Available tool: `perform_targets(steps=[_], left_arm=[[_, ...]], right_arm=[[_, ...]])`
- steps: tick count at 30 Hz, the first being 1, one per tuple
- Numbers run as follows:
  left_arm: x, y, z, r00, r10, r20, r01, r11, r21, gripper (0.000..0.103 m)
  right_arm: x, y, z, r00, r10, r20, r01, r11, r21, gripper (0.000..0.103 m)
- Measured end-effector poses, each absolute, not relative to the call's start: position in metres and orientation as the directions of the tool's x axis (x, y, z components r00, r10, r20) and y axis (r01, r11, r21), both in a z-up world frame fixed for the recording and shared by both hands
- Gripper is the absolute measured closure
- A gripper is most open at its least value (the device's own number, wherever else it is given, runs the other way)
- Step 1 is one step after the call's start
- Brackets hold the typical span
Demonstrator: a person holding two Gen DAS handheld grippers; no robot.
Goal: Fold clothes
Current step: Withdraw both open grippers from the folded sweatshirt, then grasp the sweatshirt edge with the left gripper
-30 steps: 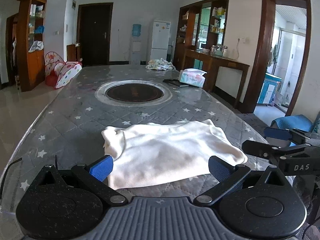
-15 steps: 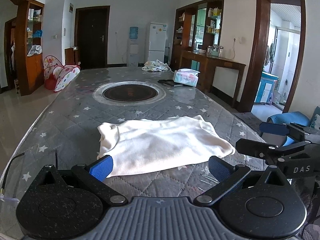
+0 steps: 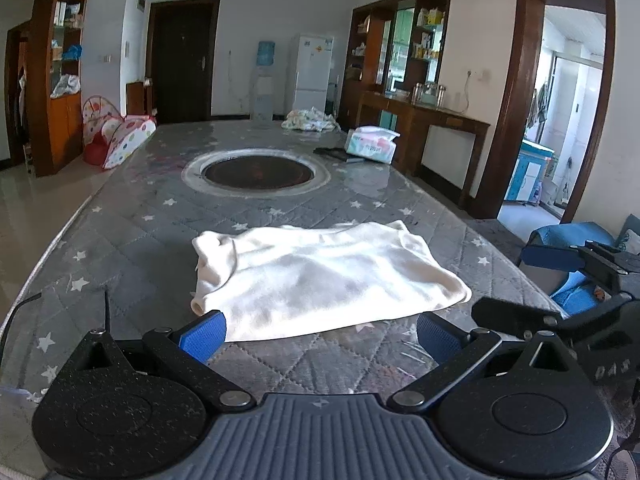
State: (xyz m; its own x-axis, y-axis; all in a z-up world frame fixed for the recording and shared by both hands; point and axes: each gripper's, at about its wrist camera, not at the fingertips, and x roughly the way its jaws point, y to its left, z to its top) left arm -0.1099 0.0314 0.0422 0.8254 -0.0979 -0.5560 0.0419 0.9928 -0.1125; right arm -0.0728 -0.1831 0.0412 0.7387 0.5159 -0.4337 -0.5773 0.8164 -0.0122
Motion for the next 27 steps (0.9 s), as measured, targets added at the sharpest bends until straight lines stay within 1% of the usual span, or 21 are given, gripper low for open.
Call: perform_targets(steps=[6,10,14,17,20,22,24,27], left_arm=[[-0.088,0.056,0.037,0.801,-0.053,-0.596,-0.03,0.991,-0.129,0.0],[-0.072,0.079,0.036,0.79,-0.012,-0.613,-0.108,0.981,-0.159,0.002],[-0.057,0.102,0.039,0.78,0.017,-0.626,-0.173,0.967,-0.189,0.005],[-0.045,0.119,0.041,0.772,0.004,-0.636,-0.206,0.948,-0.243,0.007],[-0.035,0.132,0.041,0.765,-0.012,-0.644,-0.231,0.928,-0.291,0.007],[-0.029,0.137,0.039,0.762,-0.021,-0.647,-0.244,0.917,-0.317,0.007],[-0.025,0.142,0.036,0.759,-0.039,-0.65,-0.251,0.904,-0.347,0.007],[-0.019,0.147,0.032,0.752,-0.064,-0.657,-0.265,0.882,-0.39,0.007]], right_arm=[[-0.061,-0.16,0.036,0.682,0.557,-0.473,-0.649,0.76,-0.04,0.001],[-0.051,-0.136,0.029,0.628,0.58,-0.52,-0.711,0.699,-0.079,0.01],[-0.04,-0.108,0.022,0.565,0.602,-0.563,-0.772,0.627,-0.103,0.016],[-0.035,-0.085,0.016,0.517,0.621,-0.589,-0.818,0.561,-0.127,0.02],[-0.031,-0.06,0.009,0.476,0.631,-0.612,-0.854,0.497,-0.153,0.028],[-0.028,-0.044,0.004,0.454,0.631,-0.629,-0.871,0.464,-0.163,0.036],[-0.022,-0.032,-0.001,0.436,0.633,-0.64,-0.882,0.443,-0.163,0.038],[-0.016,-0.016,-0.008,0.424,0.623,-0.657,-0.889,0.425,-0.17,0.047]])
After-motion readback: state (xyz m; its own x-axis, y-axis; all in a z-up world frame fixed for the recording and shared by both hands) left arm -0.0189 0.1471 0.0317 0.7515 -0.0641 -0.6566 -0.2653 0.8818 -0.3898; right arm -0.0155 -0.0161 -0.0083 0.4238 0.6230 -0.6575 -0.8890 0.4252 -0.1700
